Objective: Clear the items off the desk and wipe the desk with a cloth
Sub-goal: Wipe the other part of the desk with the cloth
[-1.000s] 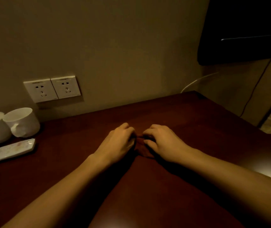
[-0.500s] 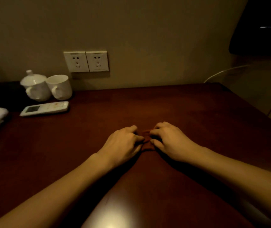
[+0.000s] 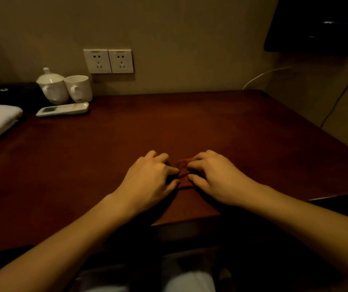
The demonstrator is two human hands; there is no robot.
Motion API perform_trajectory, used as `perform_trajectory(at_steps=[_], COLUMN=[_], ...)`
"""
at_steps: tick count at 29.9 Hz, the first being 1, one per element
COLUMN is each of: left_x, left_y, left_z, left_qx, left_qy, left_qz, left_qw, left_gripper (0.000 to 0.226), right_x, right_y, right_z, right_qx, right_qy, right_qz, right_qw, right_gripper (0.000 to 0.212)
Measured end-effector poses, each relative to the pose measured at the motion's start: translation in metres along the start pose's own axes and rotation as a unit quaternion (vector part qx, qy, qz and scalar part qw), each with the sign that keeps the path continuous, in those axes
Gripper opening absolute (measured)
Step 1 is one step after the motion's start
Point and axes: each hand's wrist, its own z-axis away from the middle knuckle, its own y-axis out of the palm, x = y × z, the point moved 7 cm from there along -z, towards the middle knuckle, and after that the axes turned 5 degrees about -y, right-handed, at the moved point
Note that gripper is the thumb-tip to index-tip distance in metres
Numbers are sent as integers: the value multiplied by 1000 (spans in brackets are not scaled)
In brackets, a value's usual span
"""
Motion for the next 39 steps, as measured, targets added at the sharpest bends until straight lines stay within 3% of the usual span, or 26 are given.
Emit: perform_trajectory(at_steps=[6, 13, 21, 39], left_x=[-27, -15, 21, 128], left_y=[-4, 9, 32, 73], left_z=[40, 26, -48, -243], left_qx=[10, 125, 198, 198], left_qy=[-47, -71, -80, -115], left_qz=[-51, -132, -158, -99], left_qw=[997, 981, 964, 969], left_gripper=[43, 67, 66, 66], right_x=[15, 7, -34, -157], right_y=[-1, 9, 14, 19], right_z=[44, 25, -31, -220], right_qx=[2, 59, 60, 80], right_qy=[18, 46, 90, 96], right_qz=[4, 14, 10, 26], right_qw=[1000, 997, 994, 992], right_gripper=[31, 42, 47, 46])
